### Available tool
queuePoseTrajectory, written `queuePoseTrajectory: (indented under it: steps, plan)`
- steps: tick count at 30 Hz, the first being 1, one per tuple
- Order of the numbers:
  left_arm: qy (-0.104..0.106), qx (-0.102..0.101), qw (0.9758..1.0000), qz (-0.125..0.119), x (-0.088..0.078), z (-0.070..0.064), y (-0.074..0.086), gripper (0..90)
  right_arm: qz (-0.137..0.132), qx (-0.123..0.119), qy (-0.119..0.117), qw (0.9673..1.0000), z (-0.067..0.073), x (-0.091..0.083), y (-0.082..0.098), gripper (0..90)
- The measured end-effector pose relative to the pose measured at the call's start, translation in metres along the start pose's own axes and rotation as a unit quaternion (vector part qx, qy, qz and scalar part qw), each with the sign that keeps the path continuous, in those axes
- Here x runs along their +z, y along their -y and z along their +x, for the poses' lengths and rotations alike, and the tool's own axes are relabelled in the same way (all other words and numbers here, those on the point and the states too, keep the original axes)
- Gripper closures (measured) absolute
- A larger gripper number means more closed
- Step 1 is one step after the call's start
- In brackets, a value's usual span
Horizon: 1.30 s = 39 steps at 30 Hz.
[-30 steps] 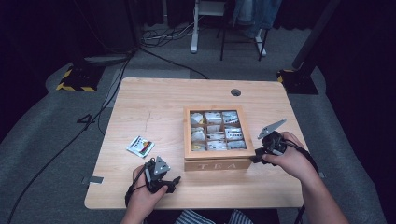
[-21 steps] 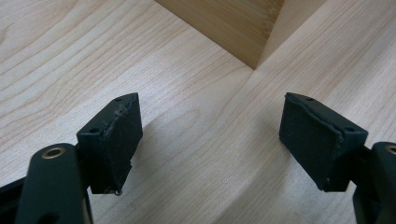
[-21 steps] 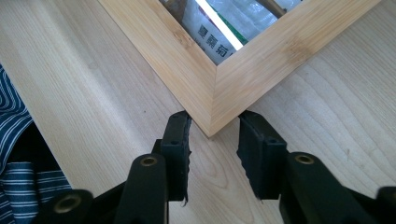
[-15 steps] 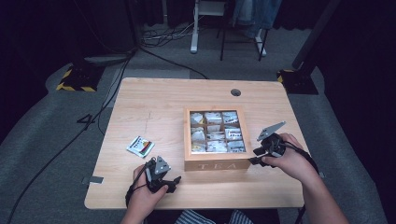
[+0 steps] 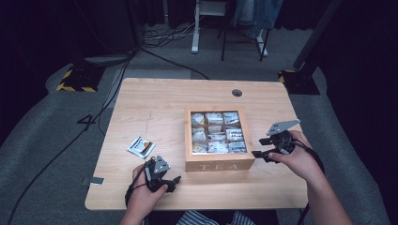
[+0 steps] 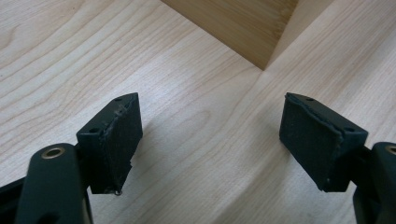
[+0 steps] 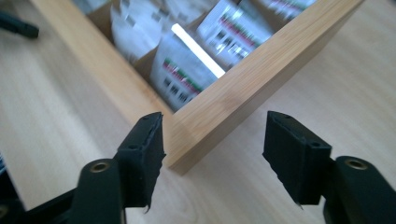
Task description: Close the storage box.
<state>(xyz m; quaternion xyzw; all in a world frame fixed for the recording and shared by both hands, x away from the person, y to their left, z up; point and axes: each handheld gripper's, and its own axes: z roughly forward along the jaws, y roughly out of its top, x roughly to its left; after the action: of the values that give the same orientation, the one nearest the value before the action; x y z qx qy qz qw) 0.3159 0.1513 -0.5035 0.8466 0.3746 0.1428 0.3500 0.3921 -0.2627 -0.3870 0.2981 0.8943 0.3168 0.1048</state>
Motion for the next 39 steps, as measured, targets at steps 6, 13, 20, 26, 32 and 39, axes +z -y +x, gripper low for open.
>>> queuePoseTrajectory:
  steps: [6,13,20,26,32,39]
  plan:
    - [-0.002,-0.001,1.0,0.001,-0.001,0.004,0.001,21.8,-0.077,0.027,0.031,0.9962,-0.012,-0.012,0.004,32.2]
    - [-0.003,-0.005,1.0,0.002,0.001,0.006,-0.001,20.7,-0.105,0.037,0.076,0.9908,-0.028,-0.016,0.015,29.7]
    - [-0.004,-0.008,1.0,0.002,0.002,0.007,-0.002,20.5,-0.125,0.059,0.107,0.9847,-0.048,-0.015,0.028,30.4]
    - [-0.004,-0.008,1.0,0.002,0.002,0.007,-0.002,20.5,-0.12,0.084,0.123,0.9815,-0.069,-0.004,0.043,30.6]
    - [-0.005,-0.007,1.0,0.003,0.002,0.007,-0.002,20.4,-0.115,0.102,0.136,0.9787,-0.084,0.009,0.056,30.5]
    - [-0.006,-0.007,1.0,0.002,0.002,0.007,-0.002,20.4,-0.111,0.128,0.145,0.9748,-0.097,0.029,0.072,27.9]
